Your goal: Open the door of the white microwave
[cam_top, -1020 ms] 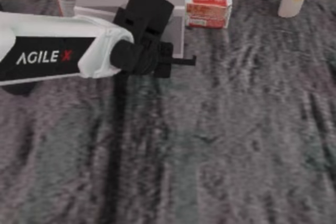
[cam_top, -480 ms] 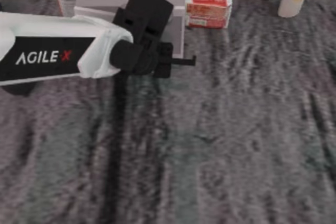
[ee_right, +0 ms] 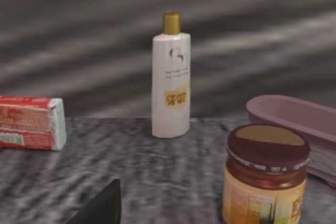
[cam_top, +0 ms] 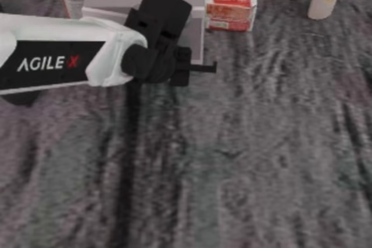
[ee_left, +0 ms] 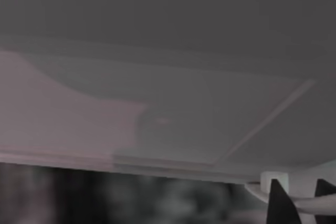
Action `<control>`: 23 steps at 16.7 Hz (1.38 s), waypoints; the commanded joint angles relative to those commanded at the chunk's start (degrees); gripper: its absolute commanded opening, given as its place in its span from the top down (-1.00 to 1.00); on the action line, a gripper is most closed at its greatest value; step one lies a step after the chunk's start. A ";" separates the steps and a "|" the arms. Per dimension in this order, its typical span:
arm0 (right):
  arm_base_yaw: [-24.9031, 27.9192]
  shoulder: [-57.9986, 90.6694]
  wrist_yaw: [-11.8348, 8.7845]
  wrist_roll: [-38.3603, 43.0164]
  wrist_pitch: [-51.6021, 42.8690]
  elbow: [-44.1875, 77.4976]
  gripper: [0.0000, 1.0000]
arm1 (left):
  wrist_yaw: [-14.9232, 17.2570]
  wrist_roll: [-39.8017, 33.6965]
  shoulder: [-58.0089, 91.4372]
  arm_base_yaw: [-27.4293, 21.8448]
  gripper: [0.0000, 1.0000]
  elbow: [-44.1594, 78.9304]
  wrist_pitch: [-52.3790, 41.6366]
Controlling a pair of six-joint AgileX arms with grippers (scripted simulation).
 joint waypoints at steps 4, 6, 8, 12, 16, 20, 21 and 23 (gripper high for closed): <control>0.00 0.00 0.00 0.00 0.00 0.00 -1.00 | 0.00 0.00 0.00 0.00 1.00 0.00 0.00; 0.00 0.00 0.00 0.00 0.00 0.00 -1.00 | 0.42 -0.30 0.15 -0.46 1.00 0.21 0.00; 0.00 0.00 0.00 0.00 0.00 0.00 -1.00 | 0.72 0.30 -0.19 -0.24 1.00 -0.38 0.22; 0.00 0.00 0.00 0.00 0.00 0.00 -1.00 | 1.78 2.12 -1.47 0.44 1.00 -2.09 1.18; 0.00 0.00 0.00 0.00 0.00 0.00 -1.00 | 2.04 2.57 -1.72 0.61 1.00 -2.55 1.36; 0.00 0.00 0.00 0.00 0.00 0.00 -1.00 | 2.04 2.57 -1.72 0.61 1.00 -2.55 1.36; 0.00 0.00 0.00 0.00 0.00 0.00 -1.00 | 2.04 2.57 -1.72 0.61 1.00 -2.55 1.36; 0.00 0.00 0.00 0.00 0.00 0.00 -1.00 | 2.04 2.57 -1.72 0.61 1.00 -2.55 1.36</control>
